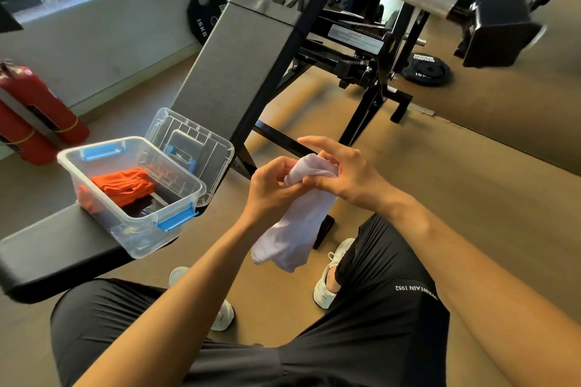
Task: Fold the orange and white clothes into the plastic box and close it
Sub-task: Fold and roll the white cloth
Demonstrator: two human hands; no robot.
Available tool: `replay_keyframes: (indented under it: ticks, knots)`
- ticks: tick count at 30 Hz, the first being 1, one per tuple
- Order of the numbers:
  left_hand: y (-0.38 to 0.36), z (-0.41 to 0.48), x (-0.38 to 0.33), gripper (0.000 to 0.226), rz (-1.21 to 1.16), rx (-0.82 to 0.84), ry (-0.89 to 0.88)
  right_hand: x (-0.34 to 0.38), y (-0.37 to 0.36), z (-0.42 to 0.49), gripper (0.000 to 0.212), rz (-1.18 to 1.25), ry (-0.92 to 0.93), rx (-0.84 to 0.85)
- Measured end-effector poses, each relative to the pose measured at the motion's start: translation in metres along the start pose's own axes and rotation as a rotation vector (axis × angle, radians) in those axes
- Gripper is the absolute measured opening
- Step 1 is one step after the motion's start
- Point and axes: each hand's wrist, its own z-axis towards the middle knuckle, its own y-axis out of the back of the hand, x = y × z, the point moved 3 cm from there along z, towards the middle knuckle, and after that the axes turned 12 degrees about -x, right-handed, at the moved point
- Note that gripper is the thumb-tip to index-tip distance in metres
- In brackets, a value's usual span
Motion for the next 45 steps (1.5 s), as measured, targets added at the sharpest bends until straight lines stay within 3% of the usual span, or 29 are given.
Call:
replay_keyframes:
  ticks: [3,5,14,18,21,26,29,32,34,38,42,45]
  knots:
    - [0.0,-0.002,0.0,0.038,-0.038,0.077,-0.034,-0.001,0.004,0.004,0.029,0.134,-0.048,-0.101]
    - [0.002,-0.008,0.01,0.029,-0.046,0.14,0.01,-0.004,0.007,0.006,0.022,0.231,-0.087,-0.12]
    - [0.007,-0.066,0.071,0.026,0.12,0.173,0.272,-0.013,0.025,0.013,0.018,0.449,-0.159,-0.299]
    - [0.001,-0.096,0.091,0.028,0.26,0.227,0.343,-0.018,0.027,0.016,0.021,0.432,-0.178,-0.364]
    - [0.004,-0.106,0.098,0.017,0.302,0.302,0.396,-0.018,0.029,0.017,0.025,0.423,-0.169,-0.346]
    - [0.022,-0.07,0.071,0.024,0.096,0.039,0.338,-0.015,0.031,0.016,0.03,0.391,-0.141,-0.159]
    - [0.022,-0.042,0.055,0.058,0.019,0.055,0.286,-0.013,0.031,0.019,0.031,0.44,-0.156,-0.078]
    - [0.009,-0.021,0.044,0.085,-0.023,0.197,0.216,-0.012,0.031,0.025,0.029,0.454,-0.159,-0.039]
    - [-0.003,-0.015,0.04,0.079,-0.091,0.247,0.161,-0.012,0.031,0.028,0.027,0.458,-0.15,-0.04]
    - [-0.011,-0.024,0.041,0.038,0.021,0.169,0.155,-0.022,0.032,0.034,0.024,0.453,-0.188,-0.178]
    - [0.005,-0.039,0.045,0.03,0.028,0.2,0.187,-0.048,0.037,0.037,0.018,0.459,-0.275,-0.387]
    - [0.018,-0.05,0.039,0.041,0.015,0.237,0.195,-0.067,0.037,0.037,0.015,0.452,-0.339,-0.465]
